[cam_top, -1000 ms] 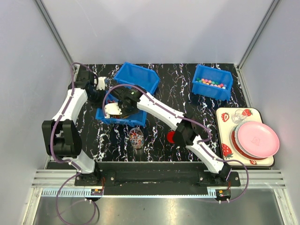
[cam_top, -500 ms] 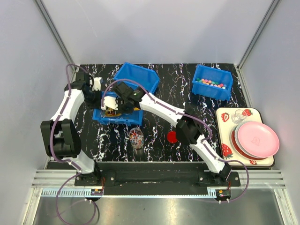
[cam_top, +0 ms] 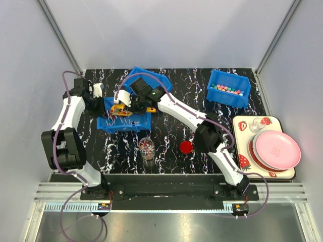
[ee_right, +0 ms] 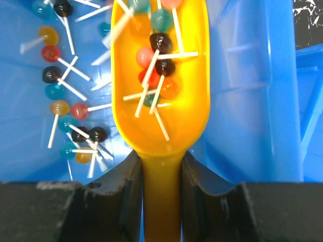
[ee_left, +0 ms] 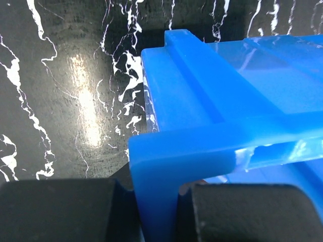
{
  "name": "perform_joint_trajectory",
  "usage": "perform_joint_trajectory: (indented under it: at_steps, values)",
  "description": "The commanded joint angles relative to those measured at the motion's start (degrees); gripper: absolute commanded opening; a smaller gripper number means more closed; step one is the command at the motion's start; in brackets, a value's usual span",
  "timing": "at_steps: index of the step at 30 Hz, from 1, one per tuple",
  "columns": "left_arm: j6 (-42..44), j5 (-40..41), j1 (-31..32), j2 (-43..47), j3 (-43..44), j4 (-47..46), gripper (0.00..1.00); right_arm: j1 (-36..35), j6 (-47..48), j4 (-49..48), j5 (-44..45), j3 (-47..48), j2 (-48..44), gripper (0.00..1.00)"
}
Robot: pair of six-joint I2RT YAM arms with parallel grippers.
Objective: Pack the candies
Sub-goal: Scoop the fake candies from the storage box, then place the fake candies in the packing bottle.
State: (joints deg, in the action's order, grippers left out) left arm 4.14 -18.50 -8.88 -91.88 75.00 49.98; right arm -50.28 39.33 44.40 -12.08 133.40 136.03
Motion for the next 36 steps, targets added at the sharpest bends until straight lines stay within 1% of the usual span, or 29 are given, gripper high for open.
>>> perform_joint_trajectory:
  at_steps: [1,10,16,20,23,26,29,31,35,36]
  values:
    - [-0.63,-5.93,-1.48,0.65,3.92,1.0,0.0,1.59,-2.5,-2.75,-3.21,0.45,-5.24,0.0]
    - [1.83,-7.25,-5.0,-2.34,6.82,3.9,0.0,3.26,-4.44,1.12,-11.55,1.95,-8.49,0.0]
    - [2.97,-6.9,-5.35,-2.25,7.0,4.34,0.0,3.87,-4.53,2.44,-13.67,0.89,-11.92,0.0]
    - [3.24,-5.41,-5.35,-2.78,7.35,4.6,0.0,4.58,-5.05,4.37,-15.17,2.47,-14.03,0.0]
    - [3.42,-4.26,-5.79,-3.22,7.61,4.6,0.0,4.67,-4.53,6.66,-15.26,2.57,-17.71,0.0]
    - [3.94,-3.82,-6.67,-3.92,7.62,4.52,0.0,4.75,-3.47,9.2,-15.17,-0.15,-22.81,0.0]
    - [4.47,-4.0,-7.9,-4.8,7.35,3.99,0.0,5.19,-2.77,10.52,-15.52,-4.89,-28.35,0.0]
    - [4.65,-4.87,-8.95,-5.42,7.0,3.46,0.0,5.46,-2.24,10.71,-15.7,-9.9,-32.47,0.0]
    - [4.74,-7.24,-10.01,-7.0,7.09,2.76,0.0,5.46,-2.42,10.97,-17.71,-18.6,-37.58,0.0]
    - [4.56,-7.42,-10.1,-7.35,7.09,2.58,0.0,5.46,-2.24,11.14,-17.89,-22.01,-38.37,0.0]
